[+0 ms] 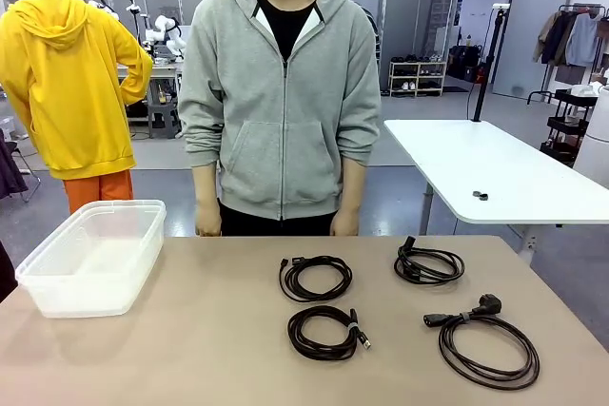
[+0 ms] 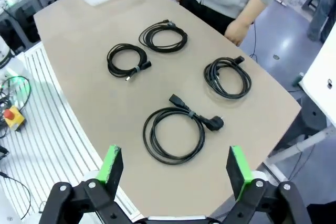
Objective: Organize and store the cables.
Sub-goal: Place the Power Cable into the Organizing box.
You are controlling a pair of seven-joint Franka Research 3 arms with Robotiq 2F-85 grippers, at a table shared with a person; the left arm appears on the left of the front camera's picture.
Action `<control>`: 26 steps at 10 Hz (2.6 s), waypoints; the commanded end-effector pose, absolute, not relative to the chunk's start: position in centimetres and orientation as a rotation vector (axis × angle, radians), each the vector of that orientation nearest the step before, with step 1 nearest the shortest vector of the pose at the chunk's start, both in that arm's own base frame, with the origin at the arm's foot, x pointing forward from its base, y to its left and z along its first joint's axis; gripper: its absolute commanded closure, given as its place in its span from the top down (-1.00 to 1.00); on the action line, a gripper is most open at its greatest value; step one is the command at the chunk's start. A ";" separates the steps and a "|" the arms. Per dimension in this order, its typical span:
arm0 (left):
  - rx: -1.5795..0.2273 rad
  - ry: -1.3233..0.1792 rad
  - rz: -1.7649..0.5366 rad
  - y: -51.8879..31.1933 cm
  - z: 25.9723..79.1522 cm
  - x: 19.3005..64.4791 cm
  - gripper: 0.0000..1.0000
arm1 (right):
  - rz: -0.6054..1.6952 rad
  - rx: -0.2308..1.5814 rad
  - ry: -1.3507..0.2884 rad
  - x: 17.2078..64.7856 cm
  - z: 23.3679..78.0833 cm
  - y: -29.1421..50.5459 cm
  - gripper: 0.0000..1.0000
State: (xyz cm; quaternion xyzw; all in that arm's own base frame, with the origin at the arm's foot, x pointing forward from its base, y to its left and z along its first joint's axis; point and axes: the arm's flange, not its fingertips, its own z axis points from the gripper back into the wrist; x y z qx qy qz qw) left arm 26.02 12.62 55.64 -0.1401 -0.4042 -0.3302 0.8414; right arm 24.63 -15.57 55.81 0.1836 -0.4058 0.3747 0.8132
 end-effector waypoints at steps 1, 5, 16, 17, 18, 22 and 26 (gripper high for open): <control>-0.273 -0.837 -0.743 11.5 55.9 26.3 1.00 | 0.793 0.451 -0.913 24.2 51.7 -13.2 1.00; -0.273 -0.837 -0.743 11.5 55.9 26.3 1.00 | 0.800 0.392 -0.866 24.6 55.8 -15.6 1.00; -0.273 -0.837 -0.743 11.5 55.9 26.3 1.00 | 0.800 0.392 -0.866 24.6 55.8 -15.6 1.00; -0.273 -0.837 -0.743 11.5 55.9 26.3 1.00 | 0.800 0.392 -0.866 24.6 55.8 -15.6 1.00; -0.273 -0.837 -0.743 11.5 55.9 26.3 1.00 | 0.800 0.392 -0.866 24.6 55.8 -15.6 1.00; -0.273 -0.837 -0.743 11.5 55.9 26.3 1.00 | 0.800 0.392 -0.866 24.6 55.8 -15.6 1.00; -0.273 -0.837 -0.743 11.5 55.9 26.3 1.00 | 0.782 0.391 -0.860 24.7 55.7 -15.5 1.00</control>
